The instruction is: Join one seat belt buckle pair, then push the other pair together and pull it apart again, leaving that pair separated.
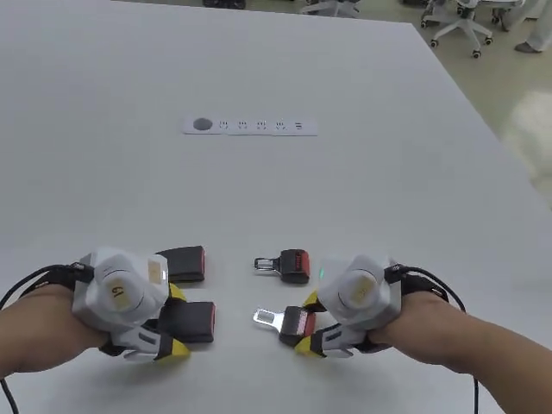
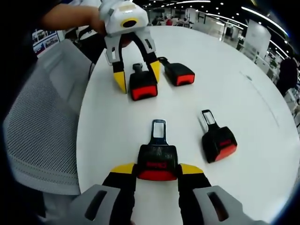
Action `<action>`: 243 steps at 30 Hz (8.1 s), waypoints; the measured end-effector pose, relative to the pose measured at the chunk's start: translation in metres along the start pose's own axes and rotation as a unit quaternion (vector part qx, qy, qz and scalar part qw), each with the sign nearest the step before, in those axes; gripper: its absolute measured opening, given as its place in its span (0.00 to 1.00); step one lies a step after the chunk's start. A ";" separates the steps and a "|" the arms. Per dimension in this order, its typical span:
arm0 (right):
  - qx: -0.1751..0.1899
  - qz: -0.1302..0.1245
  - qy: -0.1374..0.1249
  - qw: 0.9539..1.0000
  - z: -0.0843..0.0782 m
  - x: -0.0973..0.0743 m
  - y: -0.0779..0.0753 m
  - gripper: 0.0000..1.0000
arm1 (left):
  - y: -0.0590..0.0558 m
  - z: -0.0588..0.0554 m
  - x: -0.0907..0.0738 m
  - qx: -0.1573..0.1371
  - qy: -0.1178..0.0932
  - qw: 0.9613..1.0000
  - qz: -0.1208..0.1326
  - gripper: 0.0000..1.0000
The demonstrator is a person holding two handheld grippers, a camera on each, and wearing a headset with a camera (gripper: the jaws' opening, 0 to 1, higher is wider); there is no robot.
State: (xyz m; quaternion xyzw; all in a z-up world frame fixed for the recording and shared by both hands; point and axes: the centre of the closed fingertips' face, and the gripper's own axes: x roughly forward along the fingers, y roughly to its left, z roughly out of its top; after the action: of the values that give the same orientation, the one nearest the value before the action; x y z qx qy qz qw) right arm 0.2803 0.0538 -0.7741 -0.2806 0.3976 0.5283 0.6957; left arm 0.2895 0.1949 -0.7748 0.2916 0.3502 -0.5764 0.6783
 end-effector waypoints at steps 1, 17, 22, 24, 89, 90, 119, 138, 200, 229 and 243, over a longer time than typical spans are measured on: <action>-0.002 0.004 0.002 1.000 0.000 0.001 0.000 0.33 | 0.000 0.000 0.000 0.000 0.001 1.000 -0.001 0.44; -0.031 0.017 0.012 0.999 -0.002 0.006 -0.004 0.33 | 0.000 0.000 0.001 0.005 0.003 1.000 -0.006 0.41; -0.040 0.012 0.015 0.999 -0.001 0.006 -0.004 0.33 | 0.001 -0.002 0.001 0.007 0.003 1.000 -0.008 0.38; -0.042 0.012 0.016 0.999 -0.001 0.006 -0.005 0.33 | 0.000 -0.001 0.001 0.007 0.003 1.000 -0.007 0.38; -0.113 0.032 0.012 0.993 0.050 0.036 0.014 0.32 | -0.001 -0.001 0.000 0.017 0.007 1.000 -0.013 0.35; -0.111 0.033 0.010 0.993 0.051 0.036 0.014 0.32 | -0.001 -0.002 0.001 0.017 0.006 1.000 -0.013 0.35; -0.135 0.051 0.017 0.989 0.056 0.044 0.014 0.30 | -0.001 -0.001 0.002 0.047 0.004 0.998 -0.033 0.34; -0.131 0.048 0.008 0.990 0.070 0.051 0.019 0.30 | -0.004 0.001 0.000 0.044 0.002 0.999 -0.031 0.34; -0.126 0.038 0.030 0.991 0.069 0.049 0.017 0.30 | 0.000 -0.004 -0.001 0.039 0.015 0.999 -0.028 0.34; -0.125 0.038 0.032 0.991 0.068 0.049 0.018 0.30 | -0.001 -0.007 -0.001 0.037 0.019 0.999 -0.025 0.33; -0.117 0.038 0.034 0.992 0.068 0.050 0.017 0.31 | -0.001 -0.006 -0.003 0.032 0.024 0.999 -0.019 0.34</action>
State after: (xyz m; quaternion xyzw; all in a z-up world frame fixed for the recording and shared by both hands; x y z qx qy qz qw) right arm 0.2875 0.1399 -0.7802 -0.3628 0.3668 0.5876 0.6233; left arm 0.2872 0.2015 -0.7760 0.3202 0.3530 -0.5931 0.6489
